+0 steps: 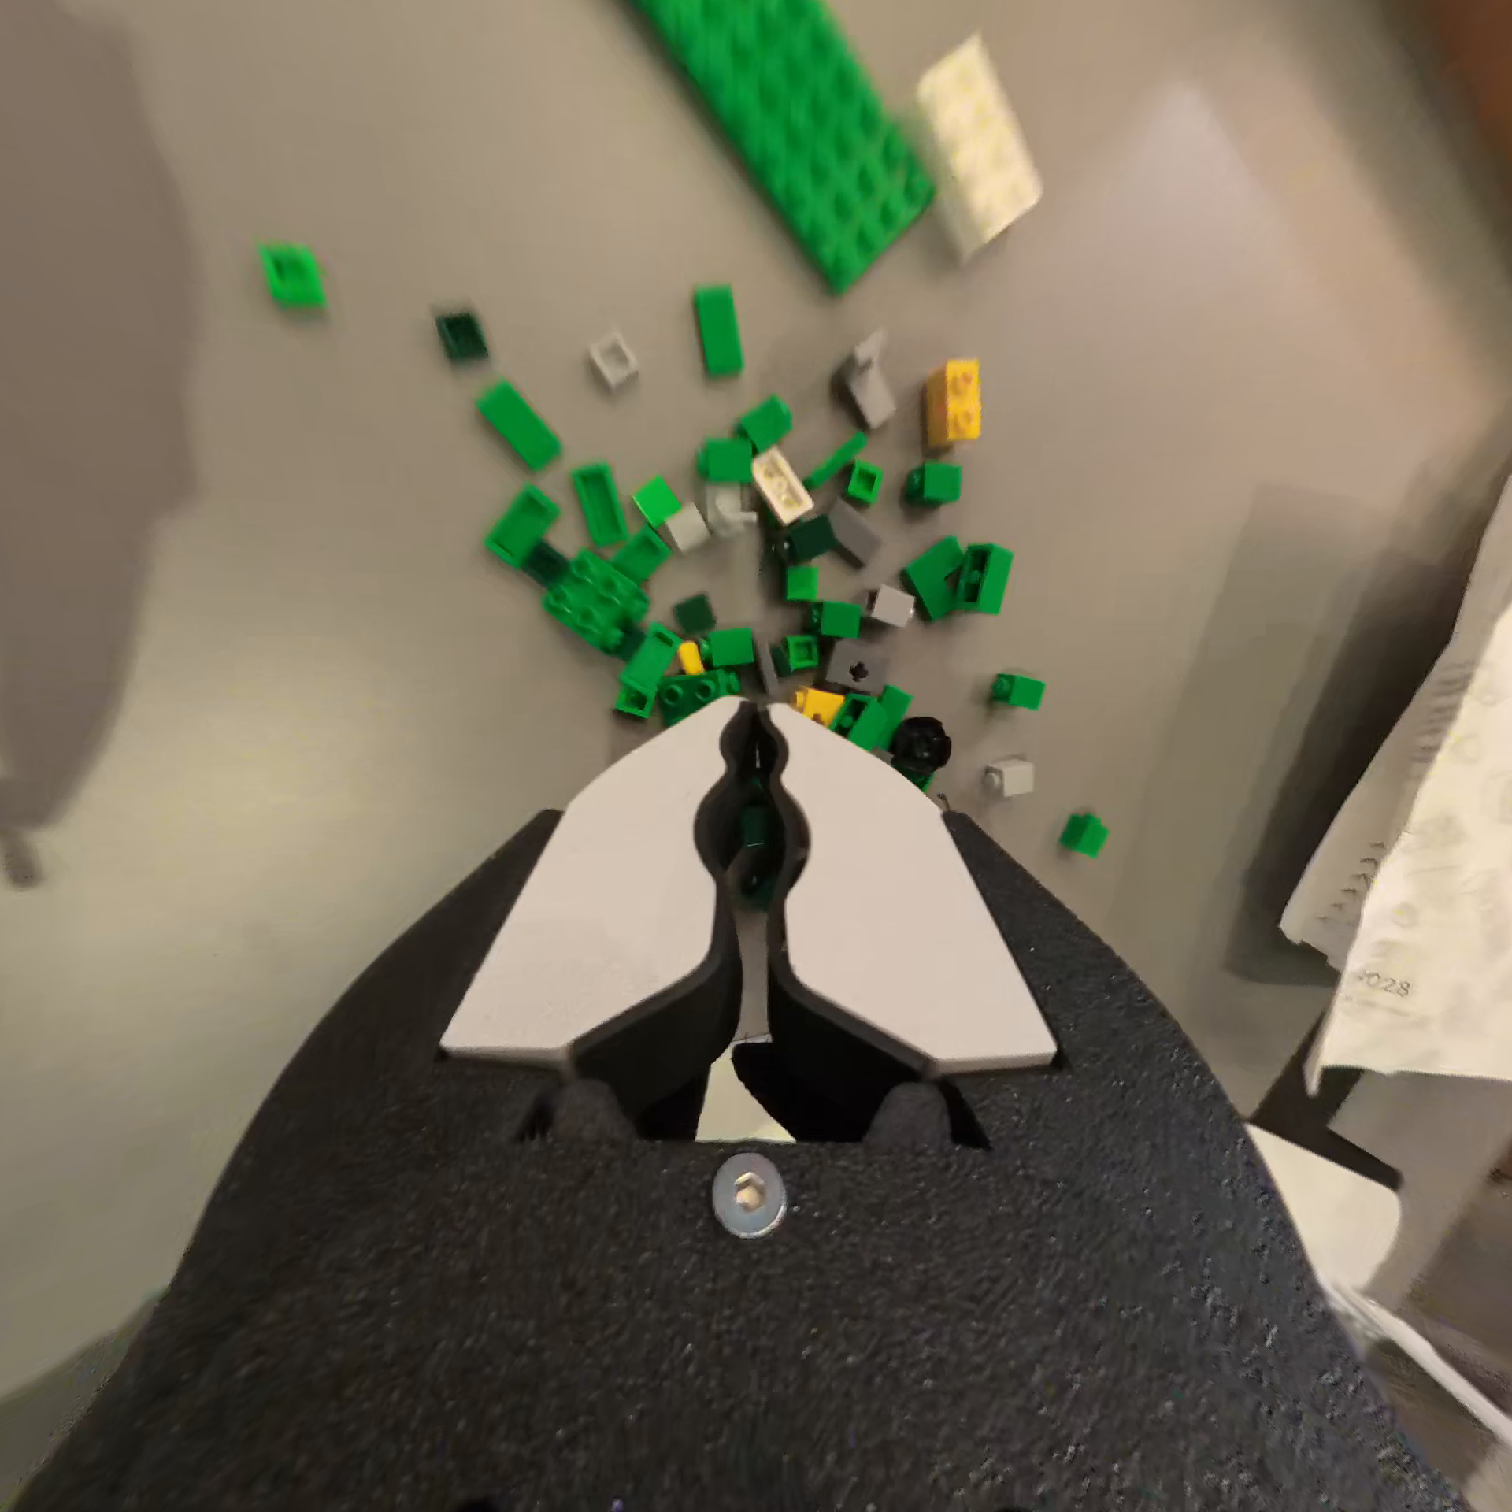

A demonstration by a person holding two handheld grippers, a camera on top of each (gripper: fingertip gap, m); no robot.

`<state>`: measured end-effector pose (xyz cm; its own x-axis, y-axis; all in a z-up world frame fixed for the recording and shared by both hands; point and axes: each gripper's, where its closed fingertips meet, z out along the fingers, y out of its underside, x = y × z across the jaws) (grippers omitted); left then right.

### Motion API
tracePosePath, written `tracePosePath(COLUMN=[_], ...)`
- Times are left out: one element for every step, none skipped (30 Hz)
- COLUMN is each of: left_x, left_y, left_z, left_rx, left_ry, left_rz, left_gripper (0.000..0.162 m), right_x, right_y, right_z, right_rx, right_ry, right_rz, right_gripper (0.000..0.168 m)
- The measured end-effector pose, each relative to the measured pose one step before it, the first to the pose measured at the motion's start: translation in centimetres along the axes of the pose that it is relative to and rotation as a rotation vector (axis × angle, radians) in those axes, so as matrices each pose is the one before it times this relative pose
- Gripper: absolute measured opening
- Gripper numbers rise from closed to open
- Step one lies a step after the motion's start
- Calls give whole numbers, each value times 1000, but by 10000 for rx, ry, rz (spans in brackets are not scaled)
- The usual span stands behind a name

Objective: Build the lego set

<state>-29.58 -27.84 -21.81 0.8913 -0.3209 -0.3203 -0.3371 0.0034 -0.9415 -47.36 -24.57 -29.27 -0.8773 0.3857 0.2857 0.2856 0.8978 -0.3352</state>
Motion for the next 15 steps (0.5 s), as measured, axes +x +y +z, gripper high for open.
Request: tracePosePath(left_x=[-8,-7,-1,27,40,38,43,43,26,24,17,13,29,21,12], left_y=[-70,-54,-33,-1,16,22,28,42,35,43,30,28,37,35,47], left_z=[-37,-30,-21,-4,16,25,24,31,27,19,18,18,20,25,24], left_rx=[53,44,25,8,-5,-14,-21,-25,-25,-21,-16,-12,-14,-20,-22], left_ry=[17,13,19,25,26,23,23,22,17,14,14,18,20,20,16], left_rz=[-49,-44,-39,-30,-13,5,9,7,5,0,-8,-9,-10,-7,0], left_gripper=[4,4,4,4,4,4,4,4,4,4,4,4,4,4,4], right_x=[-119,-366,-710,-873,-714,-114,298,278,190,-17,74,5,-208,-148,-83], right_y=[222,176,107,142,231,209,22,-173,-296,-335,-271,-138,-59,11,-3], right_z=[222,129,27,-31,-70,-136,-205,-250,-221,-164,-59,33,99,134,120], right_rx=[-175,-130,-78,-103,-178,-151,9,160,238,238,163,38,-35,-93,-71], right_ry=[-108,-270,-472,-571,-455,-48,215,159,57,-106,-53,-105,-260,-217,-186], right_rz=[-69,-90,-146,-144,-104,-61,-44,27,156,213,293,339,336,383,375], right_gripper=[0,0,0,0,0,0,0,0,0,0,0,0,0,0,0])
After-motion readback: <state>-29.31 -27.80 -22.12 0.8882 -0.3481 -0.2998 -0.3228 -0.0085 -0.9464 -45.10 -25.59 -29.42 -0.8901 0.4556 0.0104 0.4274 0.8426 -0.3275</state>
